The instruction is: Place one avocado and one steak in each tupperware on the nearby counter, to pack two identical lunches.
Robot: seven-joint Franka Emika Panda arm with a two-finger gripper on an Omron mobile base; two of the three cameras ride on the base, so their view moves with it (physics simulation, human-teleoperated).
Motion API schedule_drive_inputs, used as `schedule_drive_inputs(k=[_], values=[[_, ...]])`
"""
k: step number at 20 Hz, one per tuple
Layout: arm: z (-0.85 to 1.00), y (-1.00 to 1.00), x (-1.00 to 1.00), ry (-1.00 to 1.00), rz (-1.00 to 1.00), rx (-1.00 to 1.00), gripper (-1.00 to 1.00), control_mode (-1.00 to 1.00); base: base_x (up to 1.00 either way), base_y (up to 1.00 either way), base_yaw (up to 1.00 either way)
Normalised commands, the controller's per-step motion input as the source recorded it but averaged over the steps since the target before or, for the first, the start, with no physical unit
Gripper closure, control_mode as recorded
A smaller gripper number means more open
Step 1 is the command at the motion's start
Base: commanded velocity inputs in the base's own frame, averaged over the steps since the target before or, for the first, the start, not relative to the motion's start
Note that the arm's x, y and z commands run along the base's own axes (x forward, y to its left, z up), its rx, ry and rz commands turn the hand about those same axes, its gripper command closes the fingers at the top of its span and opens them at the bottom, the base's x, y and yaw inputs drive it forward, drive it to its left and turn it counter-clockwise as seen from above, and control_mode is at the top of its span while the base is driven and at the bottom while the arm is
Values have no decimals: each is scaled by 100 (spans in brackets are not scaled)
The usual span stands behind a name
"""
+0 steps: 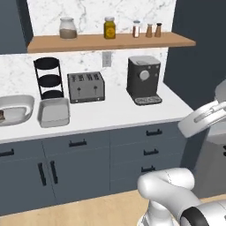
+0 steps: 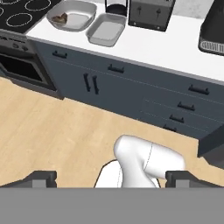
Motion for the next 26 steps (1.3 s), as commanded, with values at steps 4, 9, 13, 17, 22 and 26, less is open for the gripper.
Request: schedule_drive_inputs(k=[4,9,13,17,22,26], values=[[0,0,0,0,0,0,-100,100,-14,-100,14],[0,0,0,0,0,0,-100,100,-11,-100,7],[0,0,0,0,0,0,-100,100,0,-92,2],[0,0,0,0,0,0,-100,100,0,-65,0],[0,0,0,0,0,0,-100,100,17,-50,0],[0,0,0,0,0,0,-100,100,34,-50,0]])
